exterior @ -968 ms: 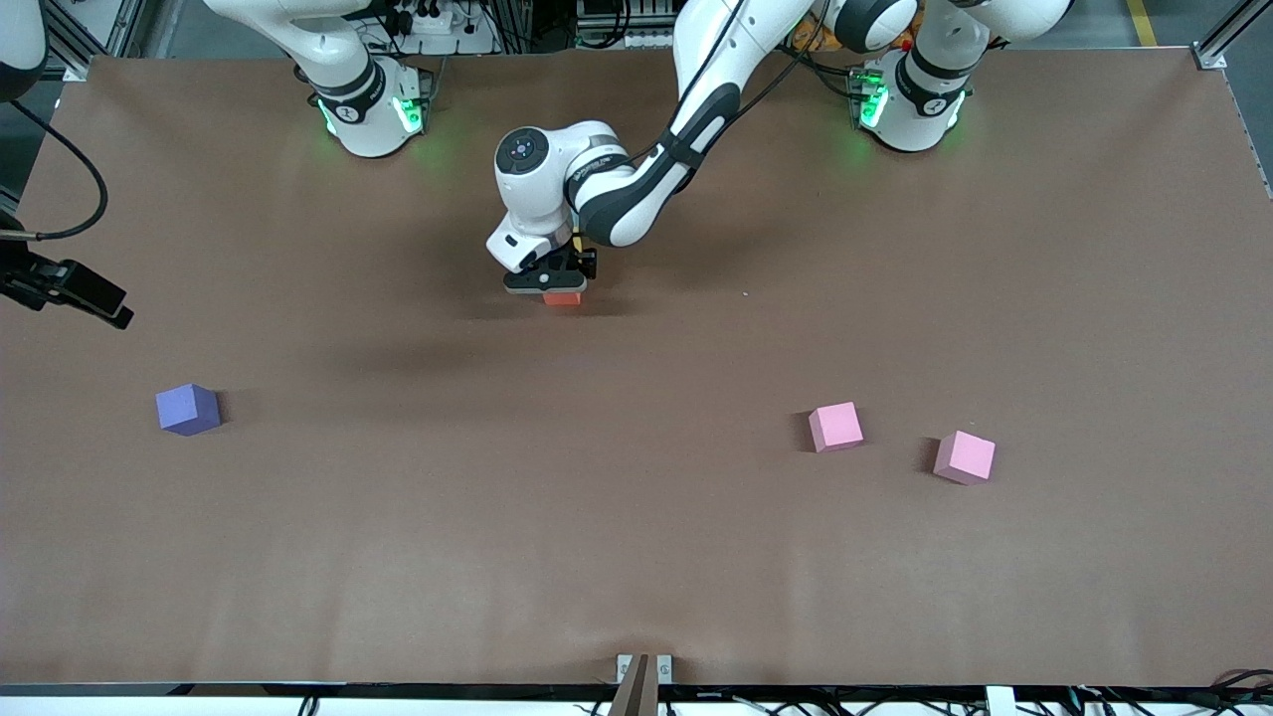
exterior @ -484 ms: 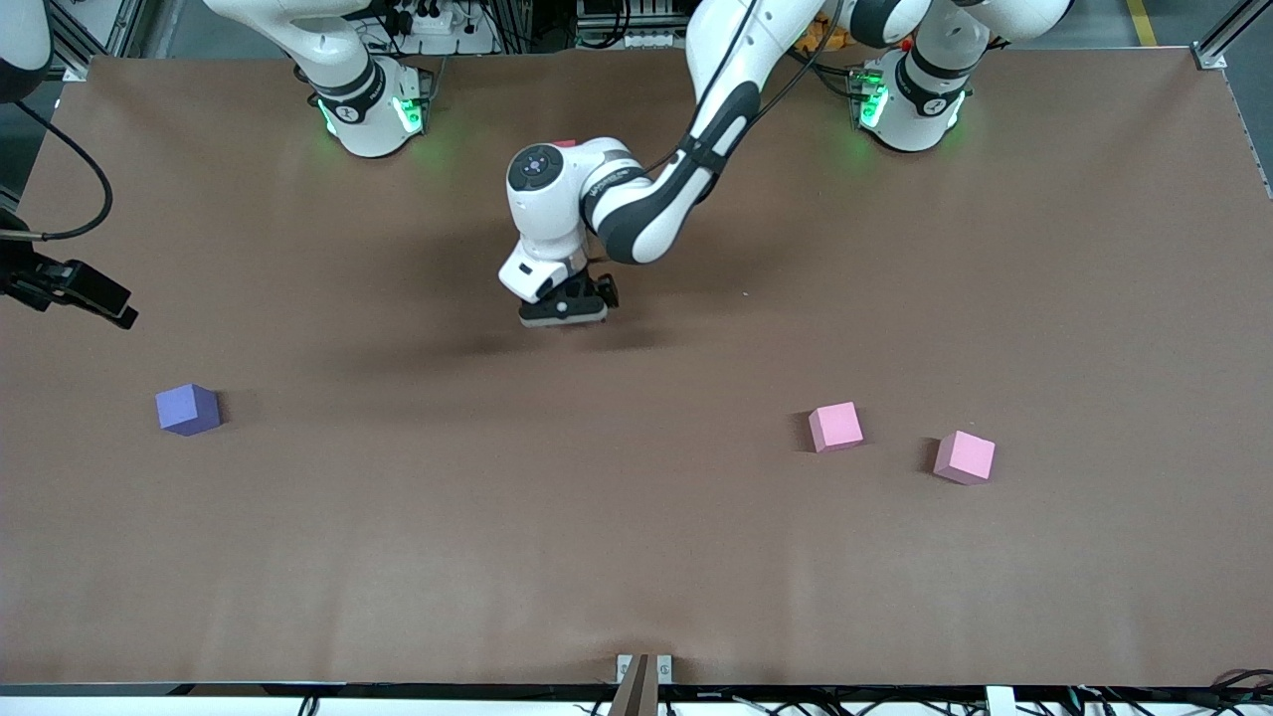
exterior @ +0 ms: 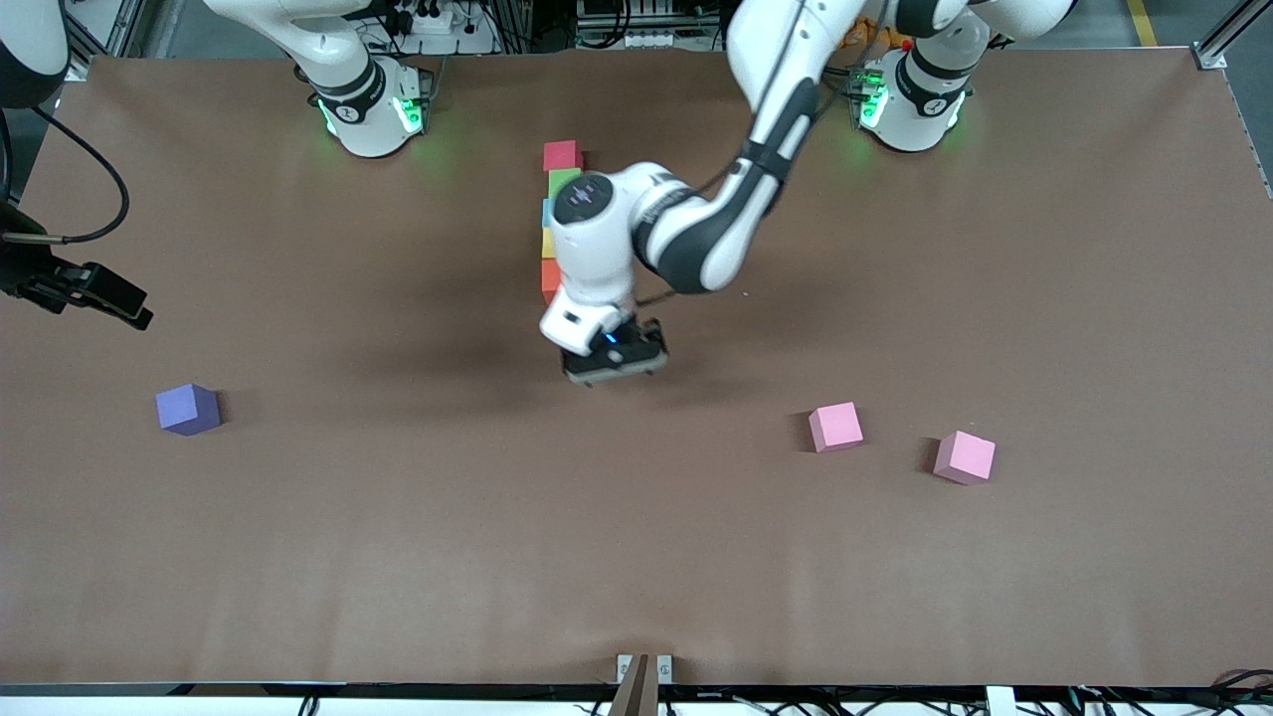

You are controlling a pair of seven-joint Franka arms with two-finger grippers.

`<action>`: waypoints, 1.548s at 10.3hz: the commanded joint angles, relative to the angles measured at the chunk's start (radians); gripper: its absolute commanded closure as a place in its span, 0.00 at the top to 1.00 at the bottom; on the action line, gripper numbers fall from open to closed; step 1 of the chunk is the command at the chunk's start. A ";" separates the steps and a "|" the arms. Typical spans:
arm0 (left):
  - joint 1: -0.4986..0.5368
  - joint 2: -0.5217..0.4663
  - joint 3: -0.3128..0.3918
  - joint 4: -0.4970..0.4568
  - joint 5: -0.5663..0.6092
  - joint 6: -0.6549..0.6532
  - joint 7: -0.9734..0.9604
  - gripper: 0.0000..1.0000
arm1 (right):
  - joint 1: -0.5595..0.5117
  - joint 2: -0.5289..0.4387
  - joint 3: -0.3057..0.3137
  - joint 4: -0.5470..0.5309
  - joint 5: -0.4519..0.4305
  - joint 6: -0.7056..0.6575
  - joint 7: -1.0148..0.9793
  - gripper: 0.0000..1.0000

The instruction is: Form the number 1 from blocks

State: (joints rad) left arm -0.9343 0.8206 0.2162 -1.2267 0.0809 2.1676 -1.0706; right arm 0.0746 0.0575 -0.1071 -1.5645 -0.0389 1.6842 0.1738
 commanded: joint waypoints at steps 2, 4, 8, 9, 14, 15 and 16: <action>0.188 -0.107 -0.018 -0.019 0.014 -0.054 0.070 1.00 | 0.010 -0.007 0.003 -0.005 0.001 -0.001 0.020 1.00; 0.283 -0.182 -0.024 -0.022 -0.003 -0.154 0.112 1.00 | 0.011 -0.005 0.003 -0.005 0.001 0.000 0.020 1.00; 0.486 -0.323 -0.024 -0.031 -0.113 -0.376 0.262 1.00 | 0.011 0.001 0.003 -0.005 0.001 0.000 0.021 1.00; 0.518 -0.340 -0.023 -0.037 -0.113 -0.415 0.267 1.00 | 0.011 0.002 0.003 -0.005 0.002 -0.001 0.021 1.00; 0.711 -0.543 -0.189 -0.305 -0.101 -0.398 0.446 1.00 | 0.017 0.004 0.004 -0.005 0.004 0.000 0.056 1.00; 0.759 -0.566 -0.242 -0.316 -0.099 -0.397 0.478 1.00 | 0.022 0.007 0.003 -0.005 0.004 0.000 0.064 1.00; 0.781 -0.607 -0.256 -0.333 -0.099 -0.396 0.542 1.00 | 0.022 0.007 0.004 -0.005 0.004 0.000 0.064 1.00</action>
State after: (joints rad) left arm -0.2037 0.3083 0.0049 -1.4789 -0.0106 1.7464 -0.6080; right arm 0.0876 0.0639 -0.1016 -1.5676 -0.0389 1.6843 0.2108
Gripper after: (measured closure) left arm 0.000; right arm 0.000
